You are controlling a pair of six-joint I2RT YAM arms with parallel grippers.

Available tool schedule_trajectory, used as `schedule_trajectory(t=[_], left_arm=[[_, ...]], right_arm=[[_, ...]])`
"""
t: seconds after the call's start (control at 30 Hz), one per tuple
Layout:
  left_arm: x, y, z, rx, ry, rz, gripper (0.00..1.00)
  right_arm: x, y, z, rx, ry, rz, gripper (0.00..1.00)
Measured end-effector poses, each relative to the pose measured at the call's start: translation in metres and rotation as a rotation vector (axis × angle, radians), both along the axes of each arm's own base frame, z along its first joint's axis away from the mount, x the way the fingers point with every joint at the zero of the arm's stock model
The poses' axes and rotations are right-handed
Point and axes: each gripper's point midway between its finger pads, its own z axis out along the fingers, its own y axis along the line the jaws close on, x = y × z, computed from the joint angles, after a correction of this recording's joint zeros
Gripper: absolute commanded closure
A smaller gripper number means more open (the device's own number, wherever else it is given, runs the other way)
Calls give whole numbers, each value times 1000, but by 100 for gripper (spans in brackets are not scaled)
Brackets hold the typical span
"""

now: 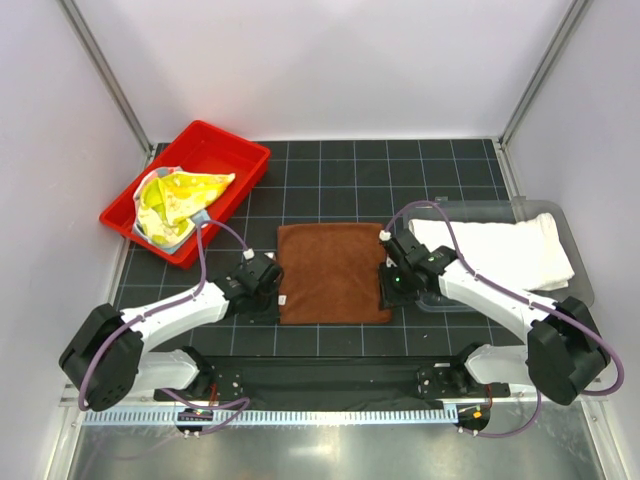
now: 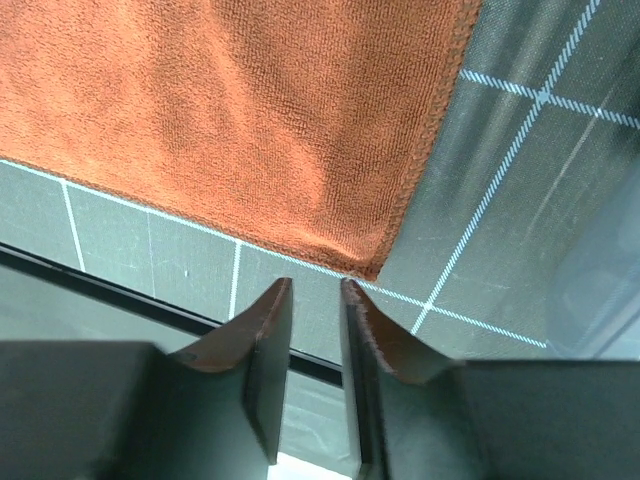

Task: Fold and stack the towels
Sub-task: Fold the towel

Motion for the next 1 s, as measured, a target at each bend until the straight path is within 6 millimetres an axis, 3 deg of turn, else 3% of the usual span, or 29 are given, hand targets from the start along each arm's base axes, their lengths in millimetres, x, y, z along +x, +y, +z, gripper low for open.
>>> schedule_trajectory(t=[0.17, 0.33, 0.53, 0.67, 0.7, 0.83, 1.0], left_arm=[[-1, 1, -2, 4, 3, 3, 100], [-3, 4, -5, 17, 11, 10, 100], [-3, 9, -7, 39, 9, 29, 93], [-5, 13, -6, 47, 14, 36, 61], [-6, 14, -4, 48, 13, 38, 58], [6, 11, 20, 48, -39, 33, 51], [72, -24, 96, -52, -246, 12, 52]], right_arm=[[-2, 3, -4, -3, -3, -5, 73], [-13, 9, -23, -30, 28, 1, 75], [-33, 14, -43, -75, 41, 23, 75], [-36, 17, -45, -80, 24, 17, 75], [-36, 18, -45, -80, 21, 13, 75], [-35, 13, -39, -95, 4, -4, 74], [-20, 17, -13, -94, -59, -13, 74]])
